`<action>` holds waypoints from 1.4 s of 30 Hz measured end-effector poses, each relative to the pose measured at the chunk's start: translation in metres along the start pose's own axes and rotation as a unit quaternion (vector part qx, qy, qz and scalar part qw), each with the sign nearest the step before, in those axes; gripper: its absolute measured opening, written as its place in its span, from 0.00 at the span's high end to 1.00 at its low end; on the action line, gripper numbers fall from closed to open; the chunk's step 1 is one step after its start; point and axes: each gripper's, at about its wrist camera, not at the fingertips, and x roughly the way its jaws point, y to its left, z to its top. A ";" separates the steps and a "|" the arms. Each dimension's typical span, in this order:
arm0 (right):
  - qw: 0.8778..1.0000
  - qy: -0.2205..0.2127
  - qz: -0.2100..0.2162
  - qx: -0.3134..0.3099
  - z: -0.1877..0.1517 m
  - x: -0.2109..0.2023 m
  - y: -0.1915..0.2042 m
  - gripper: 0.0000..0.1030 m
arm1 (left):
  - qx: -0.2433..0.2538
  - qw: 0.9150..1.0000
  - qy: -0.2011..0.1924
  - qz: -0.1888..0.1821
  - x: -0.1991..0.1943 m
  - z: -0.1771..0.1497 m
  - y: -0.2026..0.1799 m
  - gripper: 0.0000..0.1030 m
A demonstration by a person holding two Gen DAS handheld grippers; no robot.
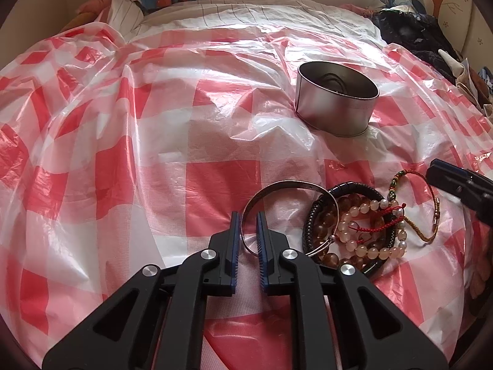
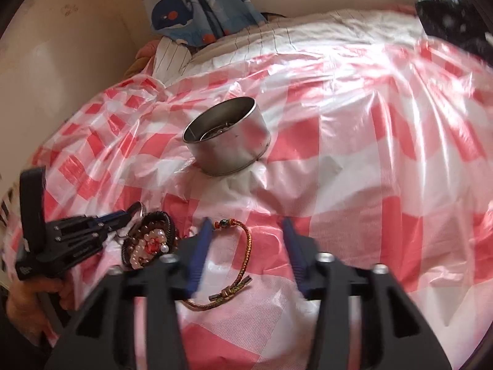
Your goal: Organize jewelry
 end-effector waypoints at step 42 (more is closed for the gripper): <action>0.995 -0.009 -0.080 -0.051 -0.009 0.016 0.015 0.94 | 0.016 1.000 -0.020 -0.006 -0.008 0.003 -0.013 0.96</action>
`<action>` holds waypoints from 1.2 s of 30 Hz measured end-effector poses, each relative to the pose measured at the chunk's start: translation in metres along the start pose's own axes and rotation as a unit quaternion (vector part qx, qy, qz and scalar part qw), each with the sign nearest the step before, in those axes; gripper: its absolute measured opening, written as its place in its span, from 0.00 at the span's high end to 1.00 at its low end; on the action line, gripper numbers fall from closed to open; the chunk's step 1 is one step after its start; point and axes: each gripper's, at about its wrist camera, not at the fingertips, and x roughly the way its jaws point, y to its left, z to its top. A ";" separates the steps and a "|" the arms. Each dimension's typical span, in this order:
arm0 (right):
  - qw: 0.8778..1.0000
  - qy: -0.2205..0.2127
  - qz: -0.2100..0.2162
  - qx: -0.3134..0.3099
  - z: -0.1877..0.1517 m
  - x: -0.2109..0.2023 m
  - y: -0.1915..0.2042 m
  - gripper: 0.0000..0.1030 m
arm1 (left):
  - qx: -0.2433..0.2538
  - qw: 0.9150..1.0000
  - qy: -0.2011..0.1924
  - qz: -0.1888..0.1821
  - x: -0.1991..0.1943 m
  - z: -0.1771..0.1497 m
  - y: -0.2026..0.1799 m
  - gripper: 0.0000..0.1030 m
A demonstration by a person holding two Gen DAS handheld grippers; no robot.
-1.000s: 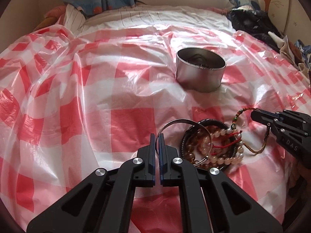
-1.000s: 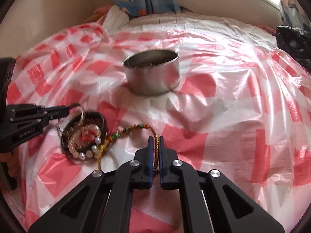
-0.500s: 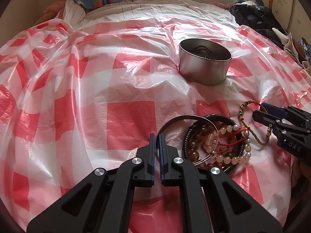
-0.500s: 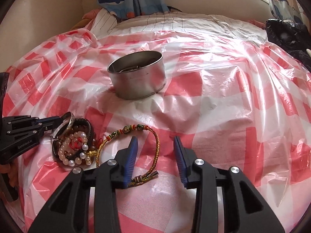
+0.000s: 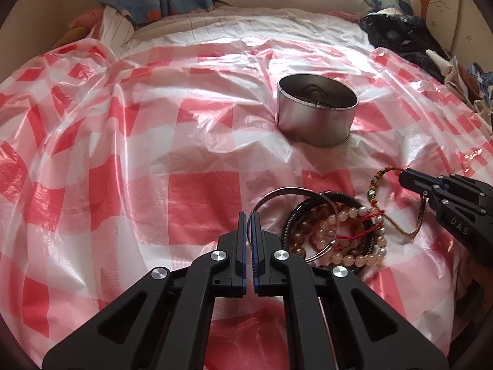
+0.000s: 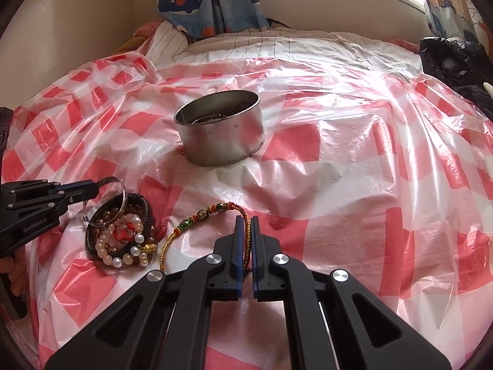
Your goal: Organize jewelry
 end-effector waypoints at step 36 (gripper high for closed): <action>1.000 0.018 -0.008 -0.014 -0.006 0.009 0.004 0.90 | 0.042 0.999 -0.017 0.024 -0.009 0.001 -0.013 0.98</action>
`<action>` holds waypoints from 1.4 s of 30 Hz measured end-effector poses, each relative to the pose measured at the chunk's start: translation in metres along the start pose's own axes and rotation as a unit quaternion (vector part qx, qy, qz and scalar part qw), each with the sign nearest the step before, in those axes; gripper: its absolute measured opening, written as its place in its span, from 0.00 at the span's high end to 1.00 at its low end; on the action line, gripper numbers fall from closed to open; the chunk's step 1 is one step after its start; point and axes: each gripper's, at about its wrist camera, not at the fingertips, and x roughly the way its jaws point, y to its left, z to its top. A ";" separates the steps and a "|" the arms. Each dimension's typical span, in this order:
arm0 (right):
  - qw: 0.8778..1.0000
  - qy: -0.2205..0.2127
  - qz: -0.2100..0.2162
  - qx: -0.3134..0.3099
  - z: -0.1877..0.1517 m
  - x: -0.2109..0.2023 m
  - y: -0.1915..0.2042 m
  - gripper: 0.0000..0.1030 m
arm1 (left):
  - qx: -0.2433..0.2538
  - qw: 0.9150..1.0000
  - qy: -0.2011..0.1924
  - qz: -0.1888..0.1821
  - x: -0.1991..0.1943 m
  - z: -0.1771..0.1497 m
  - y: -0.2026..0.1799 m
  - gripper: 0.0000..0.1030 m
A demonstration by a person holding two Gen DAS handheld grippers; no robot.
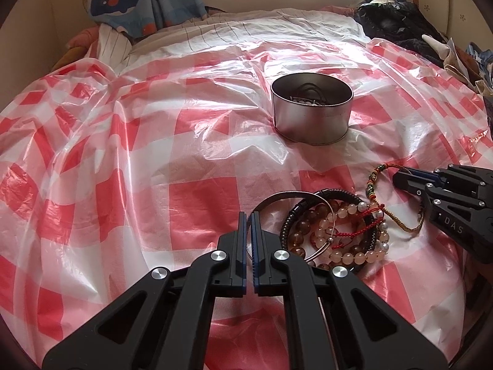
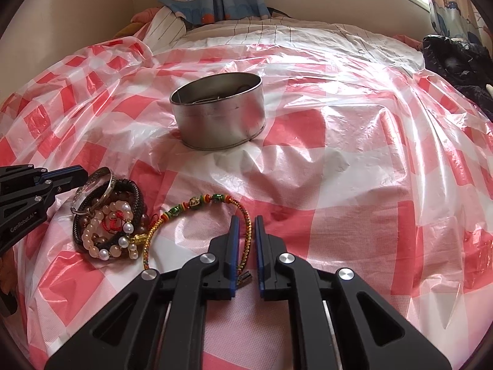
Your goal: Organize jewelry
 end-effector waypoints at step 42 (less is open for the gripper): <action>0.999 -0.020 0.036 0.018 0.001 -0.008 0.001 0.95 | -0.002 1.000 0.004 -0.003 0.009 0.000 -0.002 0.97</action>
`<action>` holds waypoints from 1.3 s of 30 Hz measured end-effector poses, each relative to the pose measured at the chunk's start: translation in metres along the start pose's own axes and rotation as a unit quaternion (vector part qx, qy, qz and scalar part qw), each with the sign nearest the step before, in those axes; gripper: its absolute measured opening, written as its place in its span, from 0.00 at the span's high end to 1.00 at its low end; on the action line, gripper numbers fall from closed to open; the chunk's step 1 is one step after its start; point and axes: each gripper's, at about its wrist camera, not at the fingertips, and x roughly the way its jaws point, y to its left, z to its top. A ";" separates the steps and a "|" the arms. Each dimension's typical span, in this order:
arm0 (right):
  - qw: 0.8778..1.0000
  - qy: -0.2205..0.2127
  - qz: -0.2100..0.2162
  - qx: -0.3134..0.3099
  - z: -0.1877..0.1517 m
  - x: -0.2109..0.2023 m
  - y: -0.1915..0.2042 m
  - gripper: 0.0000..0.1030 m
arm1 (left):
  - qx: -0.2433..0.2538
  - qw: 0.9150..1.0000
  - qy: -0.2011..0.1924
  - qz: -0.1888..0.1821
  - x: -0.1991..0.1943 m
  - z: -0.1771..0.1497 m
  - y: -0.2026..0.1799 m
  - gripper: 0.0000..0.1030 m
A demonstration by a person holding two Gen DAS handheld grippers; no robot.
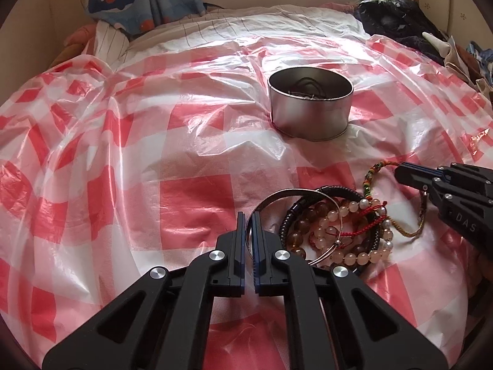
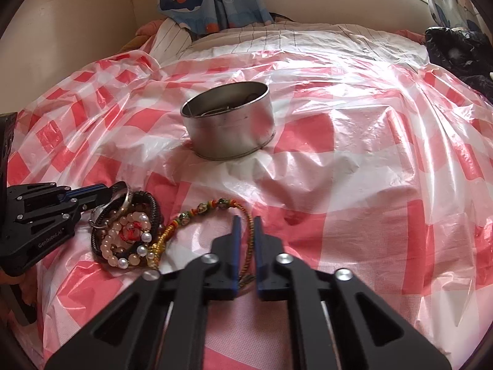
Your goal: Organize jewelry
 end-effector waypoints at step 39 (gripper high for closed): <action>1.000 -0.008 0.008 0.001 0.003 -0.002 0.000 0.96 | -0.017 1.000 0.014 -0.007 0.007 -0.001 0.005 0.97</action>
